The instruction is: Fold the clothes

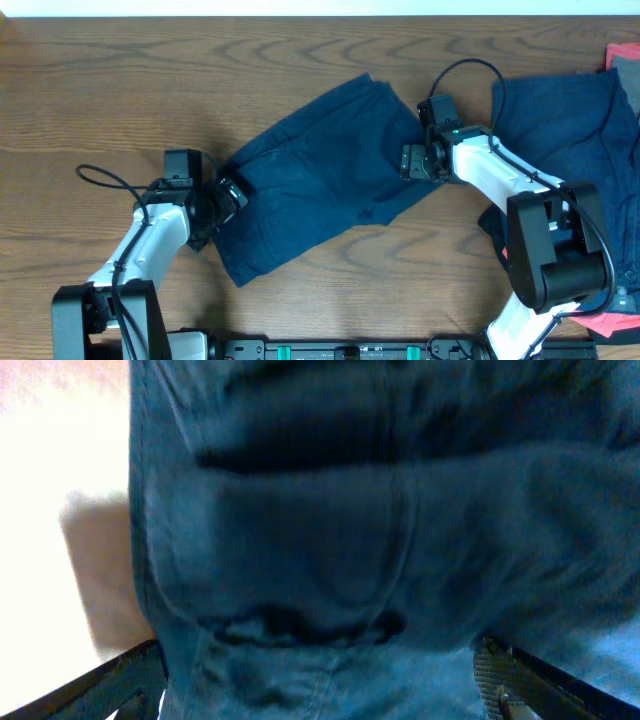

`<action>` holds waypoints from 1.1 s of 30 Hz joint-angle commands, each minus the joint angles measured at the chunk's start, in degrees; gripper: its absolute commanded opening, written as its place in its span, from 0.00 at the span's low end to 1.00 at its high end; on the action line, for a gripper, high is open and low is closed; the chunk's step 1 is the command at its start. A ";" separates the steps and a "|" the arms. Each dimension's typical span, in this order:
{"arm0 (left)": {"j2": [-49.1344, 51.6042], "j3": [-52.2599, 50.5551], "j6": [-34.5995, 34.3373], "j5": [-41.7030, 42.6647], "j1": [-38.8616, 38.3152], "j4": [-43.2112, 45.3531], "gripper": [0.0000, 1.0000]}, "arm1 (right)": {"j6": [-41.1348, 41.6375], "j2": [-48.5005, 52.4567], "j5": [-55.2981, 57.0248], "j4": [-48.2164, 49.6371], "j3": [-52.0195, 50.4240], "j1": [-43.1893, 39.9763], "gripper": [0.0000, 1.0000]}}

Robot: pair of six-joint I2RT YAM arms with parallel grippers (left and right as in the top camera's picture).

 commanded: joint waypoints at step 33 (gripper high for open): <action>-0.24 -0.15 7.89 7.82 0.90 -7.65 0.06 | -13.68 -13.81 -24.22 -2.71 0.22 5.20 0.18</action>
